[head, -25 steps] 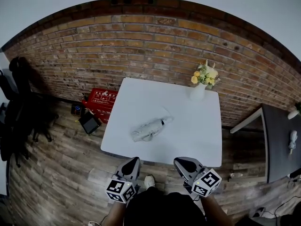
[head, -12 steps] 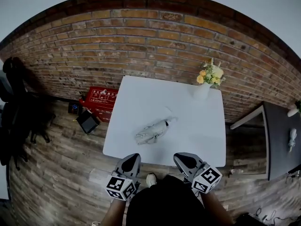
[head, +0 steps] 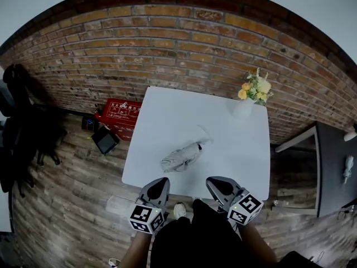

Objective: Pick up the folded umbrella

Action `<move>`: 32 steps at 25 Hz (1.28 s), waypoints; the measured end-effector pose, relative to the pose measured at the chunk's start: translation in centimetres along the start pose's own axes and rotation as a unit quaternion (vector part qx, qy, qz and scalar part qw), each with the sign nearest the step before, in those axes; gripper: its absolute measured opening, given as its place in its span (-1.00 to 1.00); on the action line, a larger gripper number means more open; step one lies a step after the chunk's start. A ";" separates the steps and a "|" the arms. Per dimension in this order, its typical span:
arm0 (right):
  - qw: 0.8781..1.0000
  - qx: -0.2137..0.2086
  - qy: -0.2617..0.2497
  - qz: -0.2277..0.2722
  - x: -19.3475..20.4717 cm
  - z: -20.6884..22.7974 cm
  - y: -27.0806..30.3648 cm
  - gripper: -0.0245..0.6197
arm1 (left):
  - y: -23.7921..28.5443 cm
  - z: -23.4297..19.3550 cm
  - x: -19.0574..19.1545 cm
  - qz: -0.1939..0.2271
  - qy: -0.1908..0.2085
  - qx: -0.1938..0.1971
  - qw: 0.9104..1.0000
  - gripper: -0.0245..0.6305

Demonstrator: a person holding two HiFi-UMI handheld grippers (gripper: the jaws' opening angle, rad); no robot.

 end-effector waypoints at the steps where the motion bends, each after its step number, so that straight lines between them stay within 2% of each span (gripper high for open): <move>1: 1.000 -0.004 -0.001 -0.003 0.0 0.3 0.3 -0.86 | 0.3 0.0 0.1 -0.004 0.003 -0.001 1.000 -0.88; 7: 0.999 -0.017 -0.005 -0.026 0.8 3.0 1.7 -0.86 | 2.9 -0.1 0.6 -0.031 0.027 -0.013 0.999 -0.88; 11: 0.997 -0.019 -0.034 -0.065 2.4 4.5 2.5 -0.86 | 4.8 -0.7 1.4 -0.043 0.056 -0.030 0.997 -0.88; 19: 0.993 -0.035 -0.039 -0.107 4.7 7.0 3.9 -0.86 | 9.1 -1.2 3.4 -0.095 0.118 -0.036 0.988 -0.88; 23: 0.992 -0.038 -0.028 -0.116 5.3 8.2 4.4 -0.86 | 11.6 -1.7 4.4 -0.126 0.150 -0.029 0.980 -0.88; 27: 0.991 -0.042 -0.017 -0.123 5.6 9.3 4.6 -0.86 | 14.0 -1.9 5.6 -0.166 0.188 -0.013 0.968 -0.86; 32: 0.990 -0.041 -0.006 -0.132 5.9 10.6 4.6 -0.86 | 16.1 -2.4 7.3 -0.219 0.227 0.008 0.949 -0.58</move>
Point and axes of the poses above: the fingertips, and each gripper's own axes: y forward along the fingers, z to its right, x out of its underside, the point moved 3 cm from there along -y, backward along the fingers, and after that the axes turned 3 degrees about z, right-handed, at the moved point
